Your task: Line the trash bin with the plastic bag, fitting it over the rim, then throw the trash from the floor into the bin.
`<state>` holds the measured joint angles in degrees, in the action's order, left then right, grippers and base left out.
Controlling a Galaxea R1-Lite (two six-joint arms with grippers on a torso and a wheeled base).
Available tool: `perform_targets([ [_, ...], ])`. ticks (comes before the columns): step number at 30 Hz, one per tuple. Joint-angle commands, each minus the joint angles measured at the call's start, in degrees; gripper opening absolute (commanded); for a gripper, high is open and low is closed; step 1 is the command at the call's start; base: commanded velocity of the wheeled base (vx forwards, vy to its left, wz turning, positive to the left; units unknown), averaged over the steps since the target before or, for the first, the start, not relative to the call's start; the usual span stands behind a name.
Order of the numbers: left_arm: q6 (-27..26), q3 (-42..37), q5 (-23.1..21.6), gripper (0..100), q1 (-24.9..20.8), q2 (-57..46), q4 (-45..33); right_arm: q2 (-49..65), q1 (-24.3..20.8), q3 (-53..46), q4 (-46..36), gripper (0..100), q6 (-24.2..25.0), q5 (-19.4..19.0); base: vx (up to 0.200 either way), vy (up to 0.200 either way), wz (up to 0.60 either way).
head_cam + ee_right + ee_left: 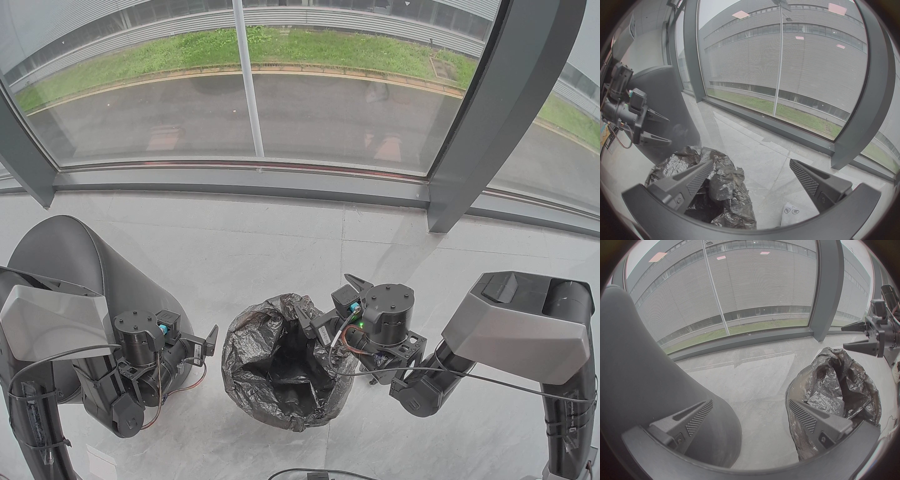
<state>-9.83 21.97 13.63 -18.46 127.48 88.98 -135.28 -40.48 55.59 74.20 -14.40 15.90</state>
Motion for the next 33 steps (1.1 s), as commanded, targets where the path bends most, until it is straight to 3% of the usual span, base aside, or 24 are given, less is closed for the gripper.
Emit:
perform_targets([
  [1, 0.0, 0.0, 0.0, 100, -0.1, 0.0, 0.1, -3.0, -0.1, 1.9, -0.3, 100, -0.1, 0.2, 0.000, 0.000, 0.00],
  [33, 0.0, 0.0, 0.0, 100, -0.1, 0.2, 0.1, -5.3, 4.2, 3.1, -0.1, 100, 0.2, 0.2, 0.000, 0.000, 0.00],
])
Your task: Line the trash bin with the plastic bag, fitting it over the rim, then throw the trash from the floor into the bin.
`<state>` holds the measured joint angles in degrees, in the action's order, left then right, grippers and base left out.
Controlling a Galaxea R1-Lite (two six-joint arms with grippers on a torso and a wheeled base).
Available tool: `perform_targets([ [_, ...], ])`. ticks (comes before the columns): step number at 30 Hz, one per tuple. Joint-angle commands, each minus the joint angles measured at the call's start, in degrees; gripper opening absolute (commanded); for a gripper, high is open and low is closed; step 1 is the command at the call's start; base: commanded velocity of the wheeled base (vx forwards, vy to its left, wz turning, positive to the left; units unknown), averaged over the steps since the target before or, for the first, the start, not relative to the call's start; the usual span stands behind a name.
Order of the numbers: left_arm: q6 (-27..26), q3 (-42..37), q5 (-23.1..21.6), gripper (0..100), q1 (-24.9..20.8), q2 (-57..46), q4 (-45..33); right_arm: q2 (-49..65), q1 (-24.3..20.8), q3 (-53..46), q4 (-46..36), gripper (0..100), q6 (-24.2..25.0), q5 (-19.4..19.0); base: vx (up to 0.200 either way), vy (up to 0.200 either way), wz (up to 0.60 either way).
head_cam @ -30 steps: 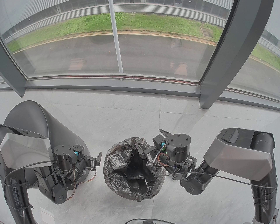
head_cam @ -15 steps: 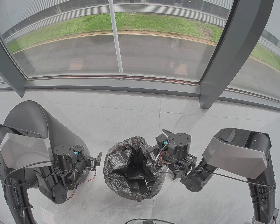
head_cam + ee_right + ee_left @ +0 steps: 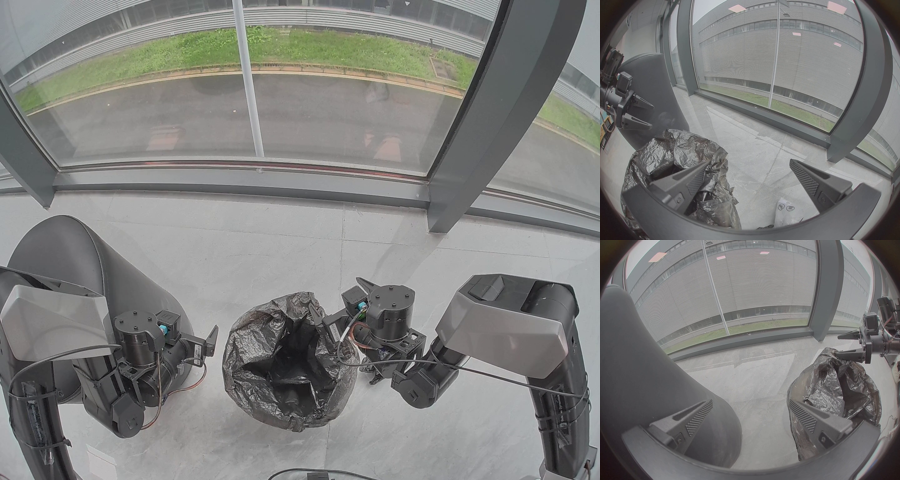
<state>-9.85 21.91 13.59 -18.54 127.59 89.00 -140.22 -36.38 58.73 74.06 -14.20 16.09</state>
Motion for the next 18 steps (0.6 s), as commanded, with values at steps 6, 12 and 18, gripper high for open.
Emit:
perform_targets([
  [6, 0.0, 0.0, 0.0, 100, 0.0, 0.1, 0.1, 2.9, -0.8, -2.0, 0.7, 100, 0.0, 0.1, 0.000, 0.000, 0.00],
  [12, 0.0, 0.0, 0.0, 100, -0.1, 0.1, 0.1, 5.3, -5.7, -6.7, 3.5, 100, 0.0, 0.1, 0.000, 0.000, 0.00],
  [18, 0.0, 0.0, 0.0, 100, -0.3, 0.1, 0.1, 4.5, -10.6, -7.9, 4.5, 100, -0.1, 0.3, 0.000, 0.000, 0.00],
])
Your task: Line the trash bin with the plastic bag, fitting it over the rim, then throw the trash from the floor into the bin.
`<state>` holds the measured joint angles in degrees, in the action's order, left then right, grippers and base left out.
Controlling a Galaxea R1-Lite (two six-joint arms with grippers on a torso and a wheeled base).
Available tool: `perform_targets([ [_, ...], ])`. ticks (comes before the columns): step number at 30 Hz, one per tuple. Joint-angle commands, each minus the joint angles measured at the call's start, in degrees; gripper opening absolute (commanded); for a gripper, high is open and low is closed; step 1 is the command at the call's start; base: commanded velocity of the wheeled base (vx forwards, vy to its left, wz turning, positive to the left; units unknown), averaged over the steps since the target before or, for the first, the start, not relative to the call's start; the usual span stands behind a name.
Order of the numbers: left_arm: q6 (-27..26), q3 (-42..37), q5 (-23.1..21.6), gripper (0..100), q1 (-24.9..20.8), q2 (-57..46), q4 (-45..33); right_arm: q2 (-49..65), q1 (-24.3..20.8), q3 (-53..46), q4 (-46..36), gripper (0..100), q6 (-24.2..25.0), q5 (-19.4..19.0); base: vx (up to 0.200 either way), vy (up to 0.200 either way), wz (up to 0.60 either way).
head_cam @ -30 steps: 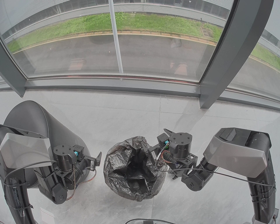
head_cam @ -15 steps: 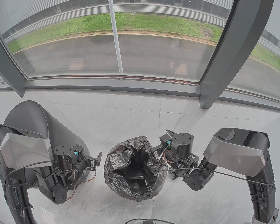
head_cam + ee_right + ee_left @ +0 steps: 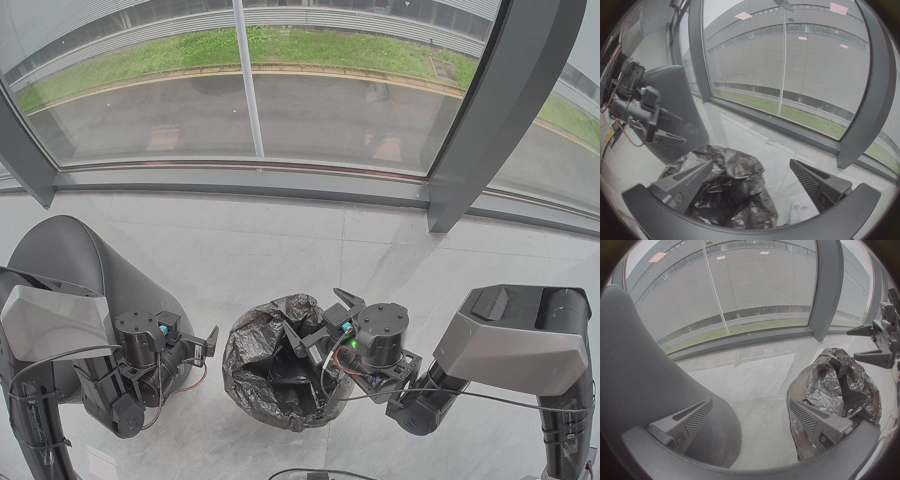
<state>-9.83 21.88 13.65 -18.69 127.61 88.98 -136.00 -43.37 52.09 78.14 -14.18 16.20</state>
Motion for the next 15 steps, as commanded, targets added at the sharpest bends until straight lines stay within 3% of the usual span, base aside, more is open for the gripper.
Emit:
perform_targets([
  [1, 0.1, 0.0, 0.0, 100, -0.1, 0.0, 0.1, -0.1, -4.1, -1.2, 0.3, 100, -0.2, 0.2, 0.000, 0.000, 0.00],
  [6, 0.1, -0.1, 0.1, 100, -0.1, -0.1, 0.1, -3.1, -6.2, 1.3, 0.1, 100, -0.5, 2.5, 0.000, 0.000, 0.00],
  [15, 0.1, -0.2, 0.1, 100, -0.4, -0.4, 0.2, -10.0, -5.8, 9.3, -0.1, 100, -2.6, 4.8, 0.000, 0.000, 0.00],
])
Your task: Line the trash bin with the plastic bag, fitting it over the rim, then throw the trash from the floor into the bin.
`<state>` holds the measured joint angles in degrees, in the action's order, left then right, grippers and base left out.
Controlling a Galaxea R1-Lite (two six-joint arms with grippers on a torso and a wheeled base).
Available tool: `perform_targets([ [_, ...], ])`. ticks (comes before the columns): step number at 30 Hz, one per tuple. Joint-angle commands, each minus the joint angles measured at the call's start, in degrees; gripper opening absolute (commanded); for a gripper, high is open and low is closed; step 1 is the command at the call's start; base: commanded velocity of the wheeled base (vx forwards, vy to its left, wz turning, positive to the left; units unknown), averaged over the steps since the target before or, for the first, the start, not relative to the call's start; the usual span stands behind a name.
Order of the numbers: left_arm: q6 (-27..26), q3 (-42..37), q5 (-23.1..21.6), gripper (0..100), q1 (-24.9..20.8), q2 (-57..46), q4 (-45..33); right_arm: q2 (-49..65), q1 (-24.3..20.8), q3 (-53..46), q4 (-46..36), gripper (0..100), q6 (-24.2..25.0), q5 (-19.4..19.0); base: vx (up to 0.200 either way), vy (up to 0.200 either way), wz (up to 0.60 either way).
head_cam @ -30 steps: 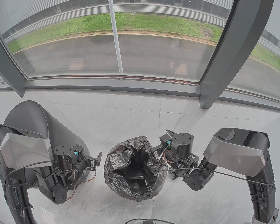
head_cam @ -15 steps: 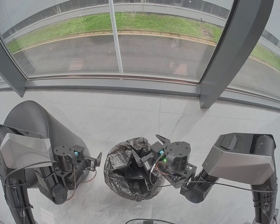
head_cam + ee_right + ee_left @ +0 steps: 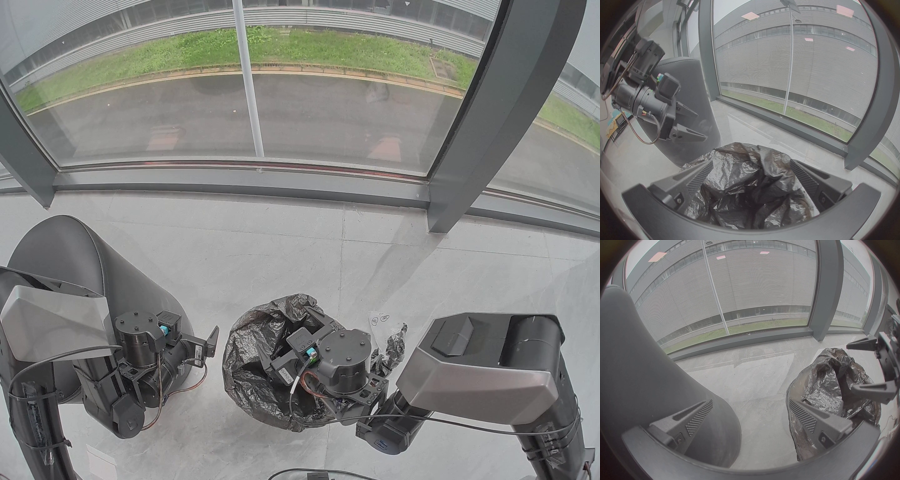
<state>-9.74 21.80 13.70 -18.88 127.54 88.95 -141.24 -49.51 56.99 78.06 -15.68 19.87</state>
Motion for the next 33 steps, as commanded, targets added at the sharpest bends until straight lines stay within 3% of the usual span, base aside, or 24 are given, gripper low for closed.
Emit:
perform_targets([
  [1, 0.1, -0.2, 0.0, 100, -0.4, -0.4, 0.3, -4.9, 0.4, 4.8, 0.0, 100, -1.1, 1.2, 0.000, 0.000, 0.00],
  [4, 3.1, -0.2, 0.1, 100, -2.2, -2.4, 0.3, -4.4, 0.8, 4.4, 0.4, 100, -0.9, 1.2, 0.000, 0.000, 0.00],
  [7, 10.3, -0.8, 0.0, 100, -6.1, -7.4, 0.1, -1.9, 1.4, 2.4, 1.1, 100, -0.8, 1.3, 0.000, 0.000, 0.00],
  [12, 13.4, -3.5, -0.2, 100, -12.3, -14.5, 0.0, 3.3, 2.7, -2.5, 2.8, 100, 0.0, 1.3, 0.000, 0.000, 0.00],
  [18, 13.9, -5.9, -0.3, 100, -20.3, -13.2, 0.0, 9.1, 7.6, -10.8, 8.1, 100, 3.8, 1.3, 0.000, 0.000, 0.00],
  [21, 13.5, -5.4, -0.3, 100, -22.2, -10.4, 0.0, 10.4, 10.2, -13.4, 11.2, 100, 6.4, 1.3, 0.000, 0.000, 0.00],
  [24, 12.9, -4.1, -3.2, 100, -24.8, -5.7, 0.0, 12.4, 14.4, -15.9, 11.9, 100, 11.2, 0.8, 0.000, 0.000, 0.00],
  [27, 10.4, -2.0, -4.6, 100, -25.0, -1.5, 0.0, 12.4, 16.0, -16.2, 11.9, 100, 14.4, 0.3, 0.000, 0.000, 0.00],
  [33, 6.2, 3.9, -4.5, 100, -23.2, 6.1, 0.0, 12.9, 16.3, -16.2, 11.9, 100, 14.1, 0.3, 0.000, 0.000, 0.00],
])
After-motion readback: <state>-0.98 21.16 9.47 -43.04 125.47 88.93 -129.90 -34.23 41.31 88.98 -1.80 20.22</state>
